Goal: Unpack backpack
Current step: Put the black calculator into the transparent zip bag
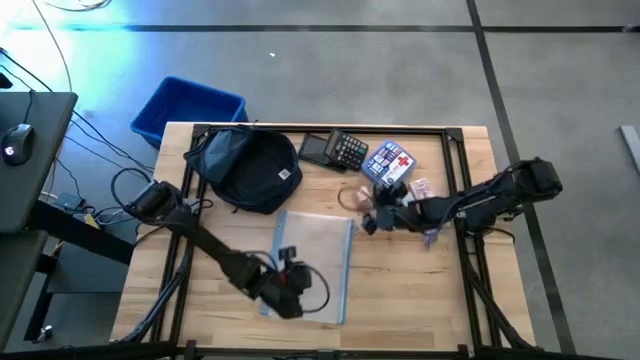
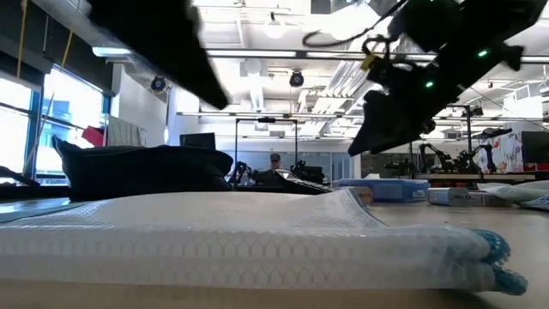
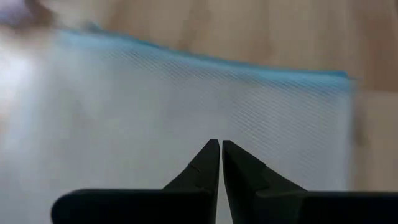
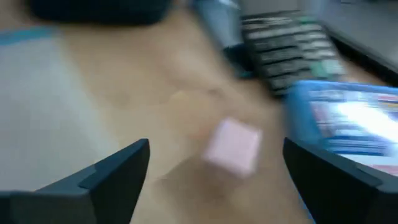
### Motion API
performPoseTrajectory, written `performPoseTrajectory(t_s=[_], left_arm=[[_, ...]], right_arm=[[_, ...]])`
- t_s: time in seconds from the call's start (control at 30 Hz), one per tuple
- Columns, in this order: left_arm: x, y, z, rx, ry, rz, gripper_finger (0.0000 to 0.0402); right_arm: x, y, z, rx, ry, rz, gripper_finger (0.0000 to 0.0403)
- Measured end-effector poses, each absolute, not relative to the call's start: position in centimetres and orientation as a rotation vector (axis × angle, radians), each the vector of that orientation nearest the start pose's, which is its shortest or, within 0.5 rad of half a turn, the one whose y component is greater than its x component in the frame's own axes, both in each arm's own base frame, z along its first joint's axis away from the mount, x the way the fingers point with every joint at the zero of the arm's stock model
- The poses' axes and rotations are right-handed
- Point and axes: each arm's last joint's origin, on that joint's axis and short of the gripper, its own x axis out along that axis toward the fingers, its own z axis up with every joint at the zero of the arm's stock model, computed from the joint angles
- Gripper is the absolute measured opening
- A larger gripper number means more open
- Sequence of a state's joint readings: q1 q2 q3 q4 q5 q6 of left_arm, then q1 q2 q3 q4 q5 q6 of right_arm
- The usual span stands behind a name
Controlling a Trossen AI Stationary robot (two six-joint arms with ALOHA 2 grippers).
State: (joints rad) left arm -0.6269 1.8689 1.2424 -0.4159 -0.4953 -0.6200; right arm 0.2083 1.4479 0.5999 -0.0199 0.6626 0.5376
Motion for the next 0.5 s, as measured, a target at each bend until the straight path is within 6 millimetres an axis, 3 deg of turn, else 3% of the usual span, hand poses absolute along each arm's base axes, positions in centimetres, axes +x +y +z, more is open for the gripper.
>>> performPoseTrajectory(t_s=[0.13,0.27,0.4,0.5], left_arm=[[30.5,-22.5,15.2,-0.083,0.995,0.112,0.0000],[29.5,-21.8,13.1,0.002,1.186,0.118,0.0000],[27.4,-20.0,12.7,0.185,1.309,0.337,0.0000],[25.6,-19.2,13.1,0.271,1.353,0.508,0.0000]], right_arm=[[25.1,7.5,14.9,0.237,0.644,-0.391,0.0325],[25.5,11.5,14.2,0.364,0.568,-0.242,0.0322],[27.0,15.2,13.5,0.417,0.531,-0.142,0.0322],[28.4,17.4,13.1,0.343,0.562,-0.107,0.0322]])
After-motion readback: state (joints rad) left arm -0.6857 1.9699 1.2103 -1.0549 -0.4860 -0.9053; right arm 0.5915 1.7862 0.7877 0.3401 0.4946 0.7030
